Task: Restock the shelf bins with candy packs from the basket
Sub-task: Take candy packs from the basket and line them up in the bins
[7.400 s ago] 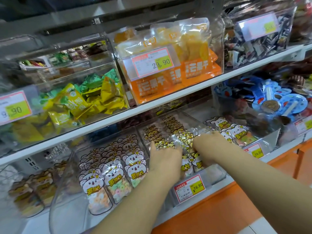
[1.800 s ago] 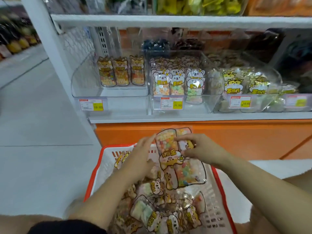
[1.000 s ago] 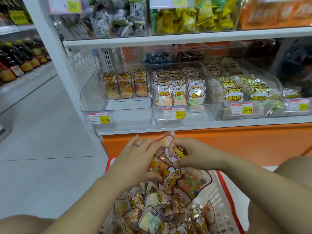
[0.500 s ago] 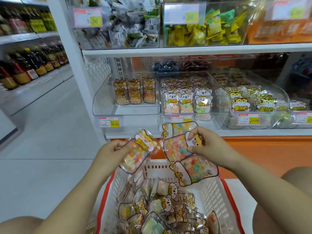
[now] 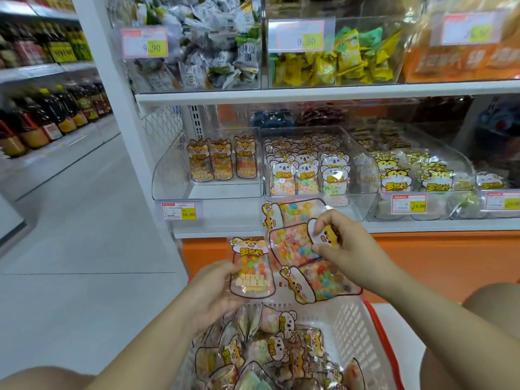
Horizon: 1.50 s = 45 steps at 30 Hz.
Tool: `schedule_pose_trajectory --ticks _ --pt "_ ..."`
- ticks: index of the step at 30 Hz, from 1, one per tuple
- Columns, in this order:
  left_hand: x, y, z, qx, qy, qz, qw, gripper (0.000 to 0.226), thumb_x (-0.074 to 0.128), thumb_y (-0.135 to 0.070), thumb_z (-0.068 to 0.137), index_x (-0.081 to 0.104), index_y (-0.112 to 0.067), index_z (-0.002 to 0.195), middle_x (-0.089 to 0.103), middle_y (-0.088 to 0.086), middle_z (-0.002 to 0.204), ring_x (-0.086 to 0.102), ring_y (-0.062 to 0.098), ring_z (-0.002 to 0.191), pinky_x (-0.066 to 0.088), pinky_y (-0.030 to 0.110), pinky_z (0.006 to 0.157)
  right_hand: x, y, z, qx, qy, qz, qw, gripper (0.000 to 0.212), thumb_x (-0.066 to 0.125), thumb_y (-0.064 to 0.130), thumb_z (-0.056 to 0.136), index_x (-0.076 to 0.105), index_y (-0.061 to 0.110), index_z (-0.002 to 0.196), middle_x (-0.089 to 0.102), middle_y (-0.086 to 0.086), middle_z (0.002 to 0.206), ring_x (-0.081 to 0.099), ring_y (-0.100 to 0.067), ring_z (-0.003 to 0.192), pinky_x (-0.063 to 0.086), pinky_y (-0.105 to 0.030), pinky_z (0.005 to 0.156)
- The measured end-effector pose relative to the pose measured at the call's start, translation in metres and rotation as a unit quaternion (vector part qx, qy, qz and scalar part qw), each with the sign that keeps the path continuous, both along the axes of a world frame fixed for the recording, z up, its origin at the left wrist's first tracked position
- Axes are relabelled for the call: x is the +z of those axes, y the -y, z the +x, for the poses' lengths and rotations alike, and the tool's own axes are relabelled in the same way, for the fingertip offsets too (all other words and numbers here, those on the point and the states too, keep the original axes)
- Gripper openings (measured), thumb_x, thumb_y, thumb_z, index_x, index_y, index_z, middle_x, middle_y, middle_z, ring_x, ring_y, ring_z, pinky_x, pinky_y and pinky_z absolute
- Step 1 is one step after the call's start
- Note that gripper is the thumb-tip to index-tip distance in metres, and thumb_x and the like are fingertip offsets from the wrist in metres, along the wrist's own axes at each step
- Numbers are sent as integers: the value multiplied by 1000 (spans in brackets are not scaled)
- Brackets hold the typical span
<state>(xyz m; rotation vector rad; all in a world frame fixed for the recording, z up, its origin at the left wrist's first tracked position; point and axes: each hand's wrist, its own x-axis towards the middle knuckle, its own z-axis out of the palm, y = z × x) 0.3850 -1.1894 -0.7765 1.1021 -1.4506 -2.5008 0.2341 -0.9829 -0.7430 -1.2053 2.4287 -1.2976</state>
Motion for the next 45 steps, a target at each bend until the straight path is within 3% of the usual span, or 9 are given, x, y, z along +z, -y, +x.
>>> schedule_pose_trajectory --ticks 4,8,13,18,23,27,31,38,45 --pt "1 -7 -1 -14 -22 15 1000 32 43 4 102 56 -1 130 72 22 111 73 31 93 62 48 75 -4 4 7 9 -57 3 998 66 63 11 92 34 61 123 50 -10 73 50 -23 62 41 -36 58" --pt "3 -9 0 -7 -40 6 999 31 42 4 102 56 0 129 74 22 107 74 31 89 62 48 75 -10 8 9 -6 -86 8 996 99 61 15 95 -12 56 149 38 2 64 40 -13 52 26 -25 50" --pt "4 -14 0 6 -76 104 992 45 43 -26 106 49 4 139 64 30 125 68 43 106 62 52 75 -12 12 23 79 -252 20 964 58 63 13 89 45 48 132 65 17 84 61 -16 75 51 -25 62" --pt "7 -19 4 3 -113 206 972 83 42 -71 90 60 -1 130 64 27 128 67 40 112 52 54 98 -37 23 29 172 -404 18 898 66 75 -14 64 67 17 122 69 6 122 56 -22 74 53 -36 55" --pt "3 -28 4 14 -81 160 984 43 61 -13 89 60 7 127 71 24 104 73 30 83 61 38 63 -38 25 30 227 -465 12 856 33 66 2 89 69 14 119 66 4 128 54 -21 75 51 -32 67" --pt "-3 -29 3 56 -45 161 984 30 58 -3 91 62 6 120 70 21 89 70 30 73 59 36 55 -38 22 31 221 -471 18 854 37 46 7 95 67 14 125 64 -4 131 55 -18 94 49 -29 80" --pt "8 -30 1 85 -57 134 986 12 52 -1 97 64 2 100 72 20 78 72 29 60 56 34 45 -35 19 27 210 -431 -5 878 49 57 -2 89 57 11 137 58 -9 140 64 -23 110 55 -36 86" --pt "8 -26 -4 123 -64 119 983 13 56 -3 95 64 3 104 74 22 88 74 30 71 62 39 59 -36 20 21 161 -385 -69 906 63 75 -3 76 50 14 132 68 -2 91 62 -19 84 55 -34 61" --pt "8 -27 -6 152 -108 115 976 18 56 -2 95 65 1 111 74 23 102 73 33 86 60 49 80 -37 22 20 85 -360 -90 925 35 65 7 84 68 5 119 64 -5 80 63 -18 76 56 -35 55"
